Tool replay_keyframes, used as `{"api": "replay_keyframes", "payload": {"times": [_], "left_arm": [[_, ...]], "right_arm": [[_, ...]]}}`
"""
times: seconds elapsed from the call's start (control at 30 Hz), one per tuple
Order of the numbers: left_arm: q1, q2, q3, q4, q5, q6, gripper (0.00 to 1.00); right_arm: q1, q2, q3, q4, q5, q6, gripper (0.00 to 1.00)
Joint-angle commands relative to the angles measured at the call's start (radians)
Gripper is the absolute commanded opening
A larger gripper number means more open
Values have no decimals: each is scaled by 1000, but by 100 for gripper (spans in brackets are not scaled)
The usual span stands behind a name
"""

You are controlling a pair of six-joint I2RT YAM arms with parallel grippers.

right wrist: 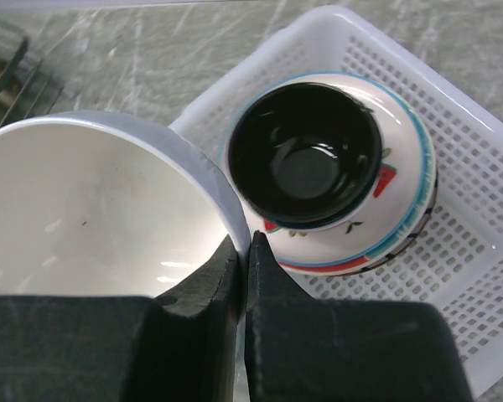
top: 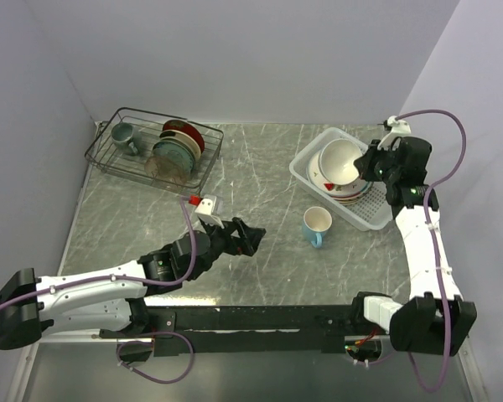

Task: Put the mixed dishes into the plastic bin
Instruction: Place the bowl in the plastic bin.

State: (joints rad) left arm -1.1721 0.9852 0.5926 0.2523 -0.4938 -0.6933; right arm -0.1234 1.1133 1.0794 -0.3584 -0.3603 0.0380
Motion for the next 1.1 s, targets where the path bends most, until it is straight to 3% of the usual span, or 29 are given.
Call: {"api": "replay_keyframes", "payload": {"times": [0.0, 0.67, 1.07], "left_arm": [[11, -14, -28, 10, -5, -58, 99], [32, -19, -91, 1, 1, -114, 99], [46, -16, -96, -2, 11, -117, 99]], "right_arm": [[-28, 46, 71, 147, 92, 109, 0], [-58, 307, 200, 162, 172, 143, 6], [-61, 359, 221, 153, 175, 134, 19]]}}
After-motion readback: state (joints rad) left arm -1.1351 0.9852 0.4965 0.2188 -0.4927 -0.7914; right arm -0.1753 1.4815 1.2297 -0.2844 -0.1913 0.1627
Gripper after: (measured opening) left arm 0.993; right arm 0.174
